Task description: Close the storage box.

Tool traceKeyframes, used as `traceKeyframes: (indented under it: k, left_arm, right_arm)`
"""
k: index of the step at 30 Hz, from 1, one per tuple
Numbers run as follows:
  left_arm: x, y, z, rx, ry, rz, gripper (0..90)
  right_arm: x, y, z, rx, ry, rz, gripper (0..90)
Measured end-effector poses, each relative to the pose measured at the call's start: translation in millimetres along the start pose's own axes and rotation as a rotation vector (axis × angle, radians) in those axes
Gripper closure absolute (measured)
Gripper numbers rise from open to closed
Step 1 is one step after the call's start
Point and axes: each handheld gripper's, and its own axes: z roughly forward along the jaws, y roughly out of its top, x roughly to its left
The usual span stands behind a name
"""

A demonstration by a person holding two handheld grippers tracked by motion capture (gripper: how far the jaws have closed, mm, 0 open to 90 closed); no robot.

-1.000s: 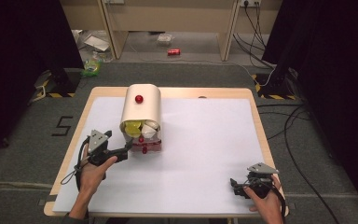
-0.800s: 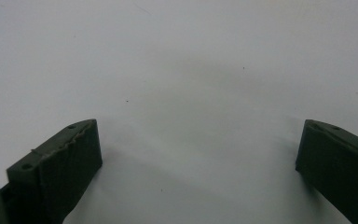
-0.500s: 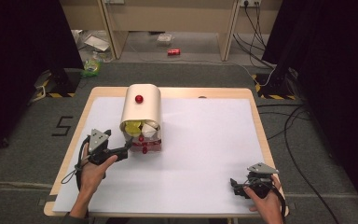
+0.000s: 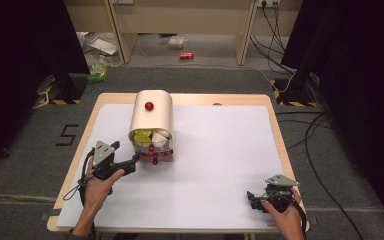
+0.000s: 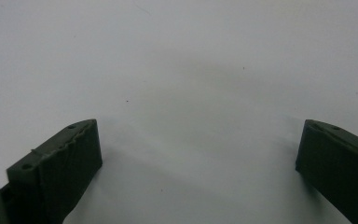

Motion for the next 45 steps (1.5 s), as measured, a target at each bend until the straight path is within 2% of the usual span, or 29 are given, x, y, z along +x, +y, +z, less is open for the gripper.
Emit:
traceKeyframes:
  k: [21, 33, 45]
  left_arm:
    - [-1.9, -11.8, -9.5, 0.028, -0.024, 0.0, 15.1]
    - [-6.3, -19.2, -16.1, 0.023, -0.033, 0.018, 15.1]
    - [-8.9, -25.6, -24.5, 0.012, -0.046, 0.005, 15.1]
  right_arm:
    - [0.0, 0.0, 0.0, -0.001, 0.002, 0.002, 0.5]
    - [-0.1, 0.0, 0.0, 0.0, 0.001, 0.0, 0.4]
    - [-0.4, 0.1, 0.2, -0.001, 0.002, -0.006, 0.4]
